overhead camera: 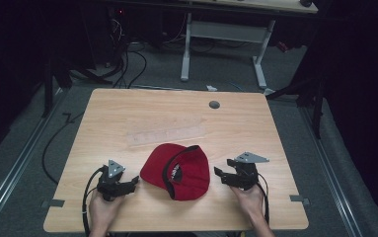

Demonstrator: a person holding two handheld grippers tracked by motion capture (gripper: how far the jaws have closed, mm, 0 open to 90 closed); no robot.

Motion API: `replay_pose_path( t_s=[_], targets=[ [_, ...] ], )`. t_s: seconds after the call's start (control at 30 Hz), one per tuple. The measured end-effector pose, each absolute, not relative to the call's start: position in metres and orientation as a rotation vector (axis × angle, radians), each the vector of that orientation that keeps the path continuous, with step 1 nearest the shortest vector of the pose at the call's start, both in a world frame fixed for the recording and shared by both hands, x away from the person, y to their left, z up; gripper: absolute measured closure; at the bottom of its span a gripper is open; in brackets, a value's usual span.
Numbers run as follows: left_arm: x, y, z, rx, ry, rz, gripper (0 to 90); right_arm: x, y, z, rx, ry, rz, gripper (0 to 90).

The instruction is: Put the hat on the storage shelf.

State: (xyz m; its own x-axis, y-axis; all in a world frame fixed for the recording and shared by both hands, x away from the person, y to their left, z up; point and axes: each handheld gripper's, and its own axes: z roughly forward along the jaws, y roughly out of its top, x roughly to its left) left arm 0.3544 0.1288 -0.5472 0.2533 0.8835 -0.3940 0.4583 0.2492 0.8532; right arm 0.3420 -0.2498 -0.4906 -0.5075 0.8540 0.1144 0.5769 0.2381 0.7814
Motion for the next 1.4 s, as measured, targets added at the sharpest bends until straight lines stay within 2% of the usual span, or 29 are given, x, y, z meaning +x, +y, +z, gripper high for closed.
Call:
replay_pose_path(
  t_s=[0.4,1.17,1.4],
  targets=[
    [0.355,0.129,-0.547,1.381,1.374,0.469,27.2,0.365,-0.226,-0.484,1.289,2.23,1.188,32.4],
    [0.355,0.128,-0.547,1.379,1.374,0.467,27.1,0.407,-0.192,-0.493,1.347,2.285,1.172,32.5],
    [0.355,0.128,-0.547,1.38,1.375,0.468,27.1,0.42,-0.184,-0.5,1.339,2.344,1.217,30.0]
  ],
)
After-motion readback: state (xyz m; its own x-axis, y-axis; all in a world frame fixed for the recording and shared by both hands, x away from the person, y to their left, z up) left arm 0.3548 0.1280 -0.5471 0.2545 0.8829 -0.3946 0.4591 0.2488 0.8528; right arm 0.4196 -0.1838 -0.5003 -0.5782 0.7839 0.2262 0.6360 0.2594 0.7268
